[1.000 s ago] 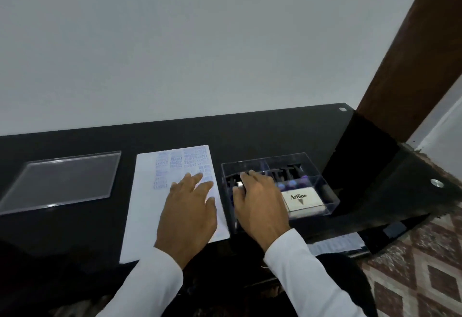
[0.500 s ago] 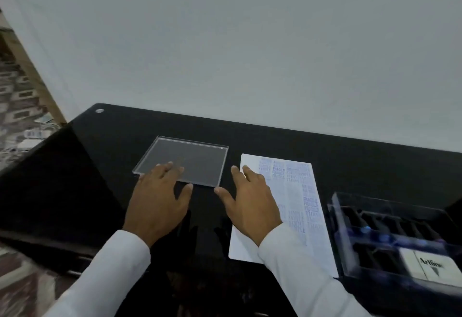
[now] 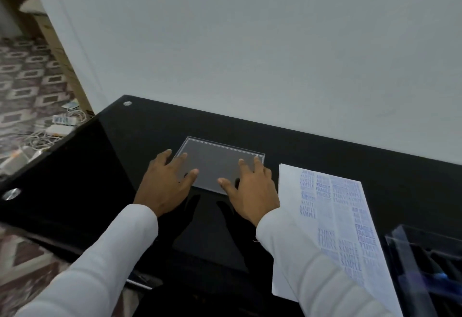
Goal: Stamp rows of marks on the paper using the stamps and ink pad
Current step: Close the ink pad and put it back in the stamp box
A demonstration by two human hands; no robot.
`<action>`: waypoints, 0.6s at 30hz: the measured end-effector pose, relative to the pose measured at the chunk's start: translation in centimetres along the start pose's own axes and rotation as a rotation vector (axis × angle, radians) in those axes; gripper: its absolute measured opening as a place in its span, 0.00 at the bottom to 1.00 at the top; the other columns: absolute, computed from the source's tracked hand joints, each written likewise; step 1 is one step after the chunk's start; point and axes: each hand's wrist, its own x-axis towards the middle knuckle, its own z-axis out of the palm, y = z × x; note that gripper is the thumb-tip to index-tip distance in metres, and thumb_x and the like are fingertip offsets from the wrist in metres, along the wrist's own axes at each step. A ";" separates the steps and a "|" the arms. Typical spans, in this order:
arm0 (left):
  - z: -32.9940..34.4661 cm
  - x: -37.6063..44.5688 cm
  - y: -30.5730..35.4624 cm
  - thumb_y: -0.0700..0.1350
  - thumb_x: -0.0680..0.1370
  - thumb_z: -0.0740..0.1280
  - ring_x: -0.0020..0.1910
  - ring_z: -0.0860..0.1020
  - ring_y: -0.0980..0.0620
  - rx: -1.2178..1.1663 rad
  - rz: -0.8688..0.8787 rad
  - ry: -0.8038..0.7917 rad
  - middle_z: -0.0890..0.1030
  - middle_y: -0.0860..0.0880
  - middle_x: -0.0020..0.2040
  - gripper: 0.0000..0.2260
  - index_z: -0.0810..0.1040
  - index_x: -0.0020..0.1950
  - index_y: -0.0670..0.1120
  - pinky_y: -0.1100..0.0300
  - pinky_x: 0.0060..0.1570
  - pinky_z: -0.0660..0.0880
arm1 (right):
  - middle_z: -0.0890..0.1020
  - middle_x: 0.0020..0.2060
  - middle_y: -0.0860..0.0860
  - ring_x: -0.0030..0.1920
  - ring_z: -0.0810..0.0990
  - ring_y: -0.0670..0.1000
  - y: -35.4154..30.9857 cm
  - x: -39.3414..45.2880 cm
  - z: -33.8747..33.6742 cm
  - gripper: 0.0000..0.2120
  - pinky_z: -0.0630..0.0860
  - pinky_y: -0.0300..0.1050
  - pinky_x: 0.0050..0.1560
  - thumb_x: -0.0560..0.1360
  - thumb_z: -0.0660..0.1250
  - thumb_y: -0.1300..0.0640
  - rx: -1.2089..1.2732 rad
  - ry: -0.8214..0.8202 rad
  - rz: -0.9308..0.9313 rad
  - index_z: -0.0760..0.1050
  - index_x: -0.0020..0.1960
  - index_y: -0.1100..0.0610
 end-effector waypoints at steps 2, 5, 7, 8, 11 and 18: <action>0.5 1.4 -0.5 0.64 0.79 0.61 0.77 0.58 0.39 0.022 -0.006 -0.039 0.60 0.42 0.79 0.30 0.66 0.78 0.53 0.41 0.74 0.63 | 0.53 0.79 0.59 0.76 0.55 0.65 0.1 1.1 0.4 0.40 0.61 0.60 0.73 0.76 0.51 0.27 -0.040 -0.019 0.043 0.55 0.79 0.50; 1.0 3.0 -0.9 0.66 0.79 0.59 0.77 0.58 0.39 0.069 -0.006 -0.072 0.62 0.41 0.79 0.30 0.64 0.78 0.55 0.41 0.73 0.62 | 0.54 0.79 0.60 0.76 0.55 0.67 0.2 2.2 1.0 0.41 0.56 0.62 0.76 0.75 0.48 0.26 -0.087 -0.030 0.082 0.55 0.79 0.51; 1.2 3.7 -1.1 0.66 0.79 0.58 0.77 0.60 0.39 0.105 0.002 -0.078 0.64 0.41 0.78 0.29 0.65 0.78 0.55 0.40 0.73 0.62 | 0.54 0.78 0.61 0.76 0.55 0.67 0.2 2.6 1.3 0.42 0.54 0.63 0.76 0.75 0.47 0.26 -0.099 -0.030 0.096 0.56 0.79 0.50; 1.3 4.0 -1.1 0.66 0.80 0.58 0.76 0.60 0.39 0.120 0.005 -0.081 0.65 0.41 0.77 0.29 0.65 0.78 0.55 0.40 0.73 0.62 | 0.54 0.78 0.61 0.77 0.55 0.67 0.2 2.8 1.4 0.42 0.53 0.63 0.76 0.74 0.46 0.26 -0.100 -0.032 0.102 0.56 0.79 0.50; 1.4 4.4 -1.1 0.66 0.80 0.57 0.75 0.62 0.39 0.159 0.014 -0.081 0.68 0.43 0.75 0.28 0.66 0.77 0.55 0.40 0.71 0.65 | 0.52 0.79 0.61 0.77 0.52 0.67 0.0 2.8 1.6 0.42 0.53 0.62 0.77 0.75 0.47 0.26 -0.089 -0.035 0.111 0.56 0.79 0.51; 1.4 4.3 -0.4 0.64 0.80 0.58 0.71 0.65 0.41 0.185 0.017 -0.049 0.72 0.46 0.72 0.26 0.70 0.74 0.52 0.41 0.65 0.68 | 0.52 0.79 0.61 0.78 0.50 0.66 -0.2 2.7 2.2 0.42 0.55 0.60 0.76 0.75 0.48 0.27 -0.041 -0.015 0.108 0.58 0.79 0.54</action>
